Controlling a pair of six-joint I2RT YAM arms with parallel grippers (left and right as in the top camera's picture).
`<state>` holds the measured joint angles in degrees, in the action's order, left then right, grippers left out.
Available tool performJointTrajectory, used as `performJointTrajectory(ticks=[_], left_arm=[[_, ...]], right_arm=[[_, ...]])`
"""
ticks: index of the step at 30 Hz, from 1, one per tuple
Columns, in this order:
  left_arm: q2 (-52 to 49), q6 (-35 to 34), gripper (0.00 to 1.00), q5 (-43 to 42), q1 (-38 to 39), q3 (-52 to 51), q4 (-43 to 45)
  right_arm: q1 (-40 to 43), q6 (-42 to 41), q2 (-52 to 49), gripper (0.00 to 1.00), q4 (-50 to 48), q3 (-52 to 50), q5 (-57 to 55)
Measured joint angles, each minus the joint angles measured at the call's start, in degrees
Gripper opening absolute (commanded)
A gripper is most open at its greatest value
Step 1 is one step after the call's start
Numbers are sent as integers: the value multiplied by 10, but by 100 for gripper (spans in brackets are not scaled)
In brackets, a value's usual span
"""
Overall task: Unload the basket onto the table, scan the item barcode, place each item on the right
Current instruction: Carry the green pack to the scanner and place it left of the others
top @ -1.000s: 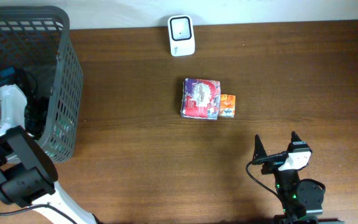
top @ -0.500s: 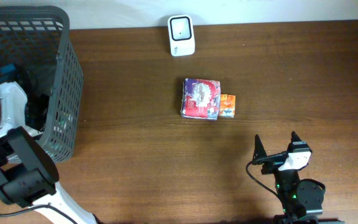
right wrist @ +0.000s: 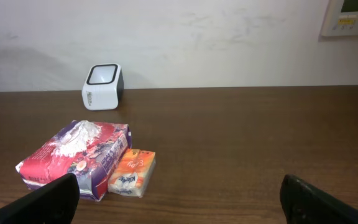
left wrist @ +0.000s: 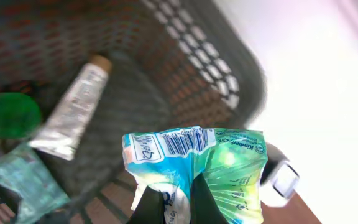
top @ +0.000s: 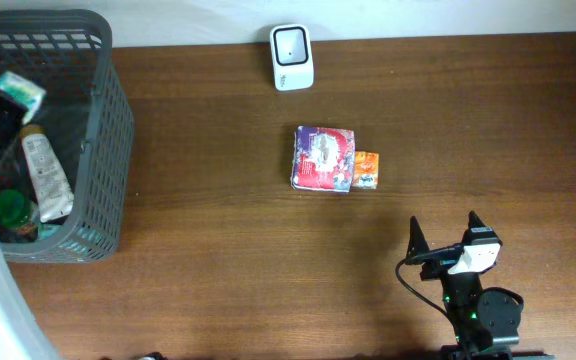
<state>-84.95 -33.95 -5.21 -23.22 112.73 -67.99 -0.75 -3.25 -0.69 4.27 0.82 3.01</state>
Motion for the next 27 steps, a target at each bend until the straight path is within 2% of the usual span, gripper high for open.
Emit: performJointTrajectory(ticks=[3,8,13,23,27], left_arm=[[16,13,0,-39,55,0,-1],[4,81,0,-65,213,0,13],[-73,116,0,-13,345,1,-5],[-334,118,0,35,465,2,-25],[-404,118,2,44,475,2,-24]], right_arm=[[0,0,0,99,0,0,0],[0,0,0,98,0,0,0],[0,0,0,99,0,0,0],[0,0,0,99,0,0,0],[0,0,0,99,0,0,0]])
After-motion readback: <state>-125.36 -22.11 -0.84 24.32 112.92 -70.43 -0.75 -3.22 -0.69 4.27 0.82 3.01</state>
